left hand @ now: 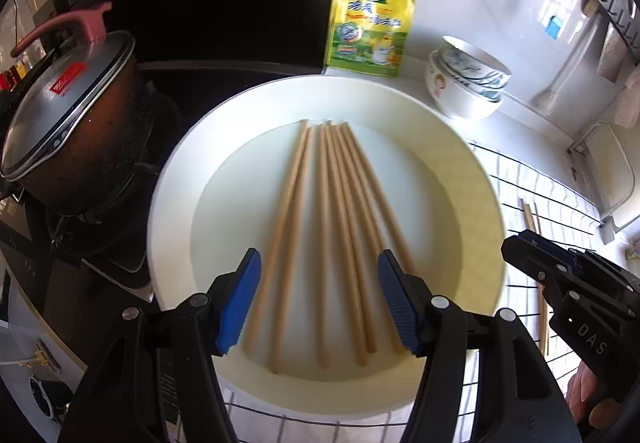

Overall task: Organize utensils
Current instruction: 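Move both open grippers back over the remaining chopsticks on the cloth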

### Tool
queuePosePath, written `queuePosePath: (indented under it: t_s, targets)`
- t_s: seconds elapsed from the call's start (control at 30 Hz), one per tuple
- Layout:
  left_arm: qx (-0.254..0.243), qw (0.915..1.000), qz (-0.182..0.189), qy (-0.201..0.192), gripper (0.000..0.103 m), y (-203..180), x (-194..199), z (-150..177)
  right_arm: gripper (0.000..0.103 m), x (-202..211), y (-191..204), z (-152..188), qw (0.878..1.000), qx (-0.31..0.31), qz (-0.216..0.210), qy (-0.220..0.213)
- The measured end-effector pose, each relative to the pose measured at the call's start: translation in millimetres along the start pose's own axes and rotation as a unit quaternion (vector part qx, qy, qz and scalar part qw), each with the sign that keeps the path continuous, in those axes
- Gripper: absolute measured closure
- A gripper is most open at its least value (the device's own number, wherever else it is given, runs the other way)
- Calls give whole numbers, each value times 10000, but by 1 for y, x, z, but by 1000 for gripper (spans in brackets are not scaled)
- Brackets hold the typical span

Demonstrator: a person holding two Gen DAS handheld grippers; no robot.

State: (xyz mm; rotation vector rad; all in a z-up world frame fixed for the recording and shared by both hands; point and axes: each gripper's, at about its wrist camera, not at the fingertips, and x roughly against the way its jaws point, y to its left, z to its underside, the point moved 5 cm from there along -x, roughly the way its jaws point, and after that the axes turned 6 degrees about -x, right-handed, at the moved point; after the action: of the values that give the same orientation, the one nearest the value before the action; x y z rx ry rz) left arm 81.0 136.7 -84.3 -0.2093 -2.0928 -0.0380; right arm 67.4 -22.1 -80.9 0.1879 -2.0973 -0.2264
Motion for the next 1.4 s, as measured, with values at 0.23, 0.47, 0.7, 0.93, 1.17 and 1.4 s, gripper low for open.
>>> queuePosePath:
  t_s: [0.23, 0.47, 0.7, 0.93, 1.17, 1.4]
  targets:
    - [-144, 9997, 125, -139, 41, -36, 13, -1, 79, 24, -34, 11, 9998, -129, 148, -76]
    - [-299, 9988, 353, -138, 40, -81, 16, 1, 78, 48, -81, 23, 9985, -357, 379, -147]
    - [-576, 9960, 672, -129, 40, -137, 14, 4, 78, 72, -135, 40, 9952, -595, 754, -189]
    - [-800, 9917, 1002, -99, 38, -188, 10, 9, 75, 82, -181, 61, 9915, -761, 1050, -113]
    - [-979, 9908, 929, 134, 36, -213, -12, 24, 74, 59, -200, 81, 9924, -716, 990, 166]
    - [-836, 9917, 879, 426, 36, -209, -35, 35, 74, 23, -200, 85, 9934, -677, 841, 375]
